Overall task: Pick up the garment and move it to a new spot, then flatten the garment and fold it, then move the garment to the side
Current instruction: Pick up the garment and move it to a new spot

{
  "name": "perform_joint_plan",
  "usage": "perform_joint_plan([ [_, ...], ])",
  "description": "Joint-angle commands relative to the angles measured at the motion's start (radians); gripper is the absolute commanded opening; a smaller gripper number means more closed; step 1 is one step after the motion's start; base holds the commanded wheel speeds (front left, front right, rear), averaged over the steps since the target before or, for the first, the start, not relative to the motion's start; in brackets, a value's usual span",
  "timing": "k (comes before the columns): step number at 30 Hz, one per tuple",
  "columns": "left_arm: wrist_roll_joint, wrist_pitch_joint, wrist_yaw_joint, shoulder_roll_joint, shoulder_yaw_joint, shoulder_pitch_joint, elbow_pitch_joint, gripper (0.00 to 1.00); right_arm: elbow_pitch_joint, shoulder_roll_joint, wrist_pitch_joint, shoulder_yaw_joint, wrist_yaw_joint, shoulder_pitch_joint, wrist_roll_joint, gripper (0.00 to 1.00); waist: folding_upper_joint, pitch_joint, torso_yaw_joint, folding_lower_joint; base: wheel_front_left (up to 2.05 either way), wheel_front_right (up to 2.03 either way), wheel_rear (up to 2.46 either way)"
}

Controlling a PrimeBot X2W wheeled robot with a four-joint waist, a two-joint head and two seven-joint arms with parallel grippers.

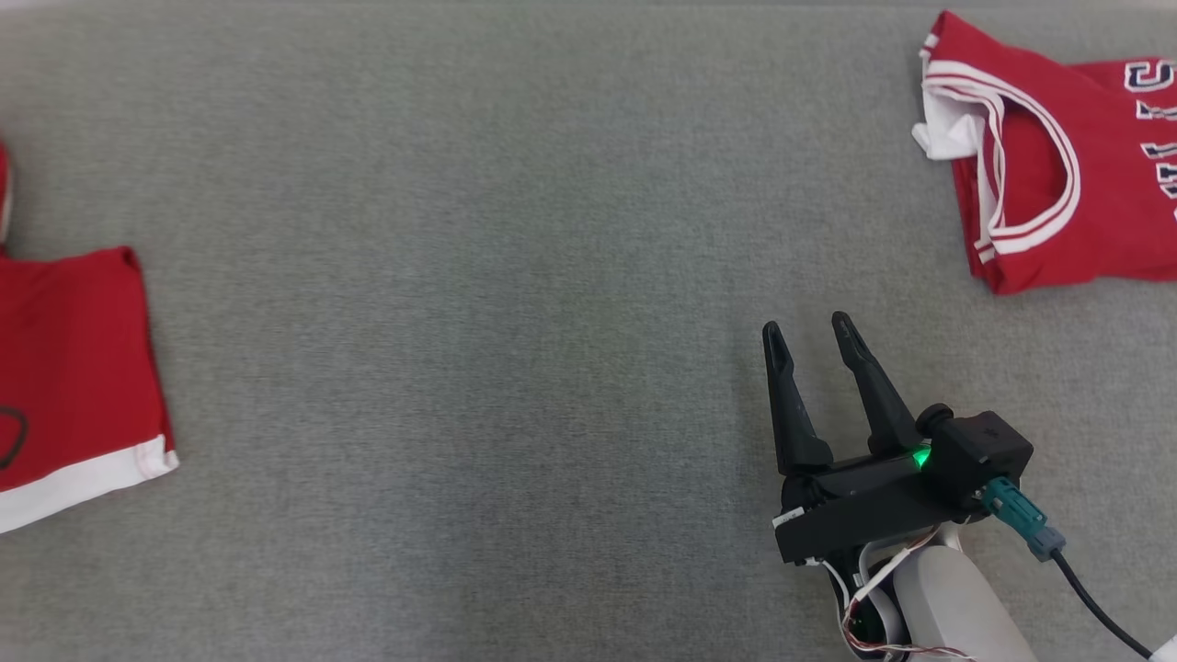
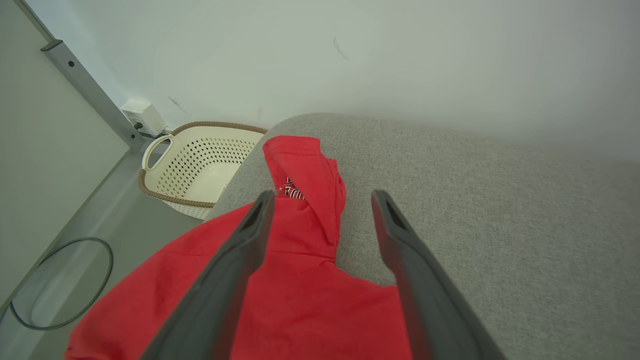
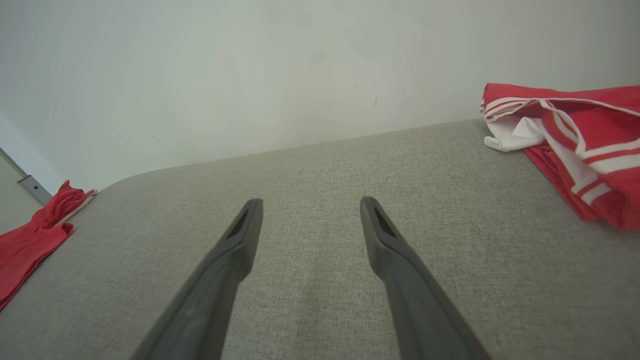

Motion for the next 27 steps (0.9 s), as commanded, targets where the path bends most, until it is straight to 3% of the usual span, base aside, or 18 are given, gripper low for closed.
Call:
perform_joint_plan([
  [1, 0.006, 0.014, 0.000, 0.010, -0.005, -0.018, 0.025, 1.00, 0.002, -0.001, -0.008, 0.004, 0.000, -0.015, 0.008, 1.00, -0.0002, 0.047, -0.043, -0.0001, 0.00, 0.00, 0.00],
  [12, 0.010, 0.092, -0.004, 0.047, -0.031, -0.085, 0.202, 1.00, 0.019, -0.001, -0.015, 0.016, 0.000, -0.042, 0.013, 1.00, -0.0002, 0.092, -0.083, -0.0001, 0.00, 0.00, 0.00],
  [22, -0.026, 0.214, 0.011, 0.029, -0.025, -0.070, 0.317, 1.00, 0.031, 0.001, -0.018, 0.012, 0.000, -0.049, 0.017, 1.00, -0.0002, 0.087, -0.092, -0.0001, 0.00, 0.00, 0.00],
  [23, -0.026, 0.225, 0.017, 0.026, -0.028, -0.065, 0.324, 0.81, 0.033, 0.000, -0.017, 0.010, 0.000, -0.049, 0.015, 1.00, -0.0002, 0.086, -0.091, -0.0001, 0.00, 0.00, 0.00],
  [24, -0.024, 0.236, 0.012, 0.021, -0.034, -0.060, 0.328, 0.15, 0.034, -0.001, -0.017, 0.009, 0.000, -0.048, 0.013, 1.00, -0.0002, 0.084, -0.090, -0.0001, 0.00, 0.00, 0.00],
  [25, -0.025, 0.234, 0.014, 0.020, -0.036, -0.060, 0.326, 0.00, 0.035, -0.002, -0.018, 0.008, 0.000, -0.047, 0.011, 1.00, -0.0002, 0.082, -0.087, -0.0001, 0.00, 0.00, 0.00],
  [27, -0.014, 0.217, 0.013, 0.023, -0.047, -0.064, 0.312, 0.00, 0.039, -0.004, -0.018, 0.005, 0.000, -0.045, 0.006, 1.00, -0.0002, 0.076, -0.083, -0.0001, 0.00, 0.00, 0.00],
])
